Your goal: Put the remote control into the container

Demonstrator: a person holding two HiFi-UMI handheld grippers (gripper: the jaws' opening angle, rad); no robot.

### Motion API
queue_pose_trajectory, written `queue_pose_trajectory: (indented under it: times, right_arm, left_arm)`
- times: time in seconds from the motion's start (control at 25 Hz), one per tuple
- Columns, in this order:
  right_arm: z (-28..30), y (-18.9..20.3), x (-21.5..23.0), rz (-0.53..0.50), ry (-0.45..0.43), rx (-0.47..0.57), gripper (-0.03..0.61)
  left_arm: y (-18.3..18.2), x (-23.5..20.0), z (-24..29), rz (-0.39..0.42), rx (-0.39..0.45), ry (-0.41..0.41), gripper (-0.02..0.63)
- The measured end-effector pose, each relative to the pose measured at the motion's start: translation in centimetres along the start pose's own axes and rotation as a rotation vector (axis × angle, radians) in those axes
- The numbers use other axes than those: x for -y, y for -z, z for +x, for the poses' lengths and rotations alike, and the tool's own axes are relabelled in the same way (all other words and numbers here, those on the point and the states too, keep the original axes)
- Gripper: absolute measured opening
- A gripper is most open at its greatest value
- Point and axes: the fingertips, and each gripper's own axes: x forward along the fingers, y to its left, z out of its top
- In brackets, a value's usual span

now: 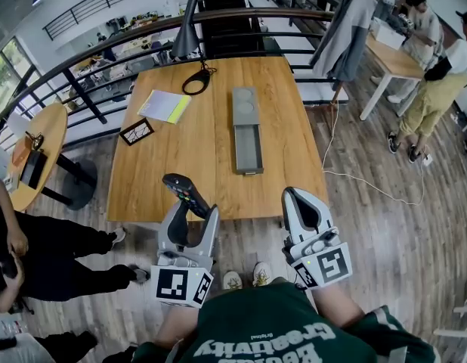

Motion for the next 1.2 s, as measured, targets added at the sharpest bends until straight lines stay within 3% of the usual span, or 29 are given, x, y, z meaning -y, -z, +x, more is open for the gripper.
queue_pose_trajectory:
  times: [0.88,1.2]
  right_arm:
    - [-2.8,0.7,7.3,0.035,-0.005,0.025,0.017]
    - [-2.4,1.6,8.2,0.055,0.015,0.013,0.017]
  left_arm:
    - [0.3,5.8,4.1,0.043,0.006,-0.029,0.236]
    - [0.7,5.5,5.5,0.041,-0.015,-0.022,0.236]
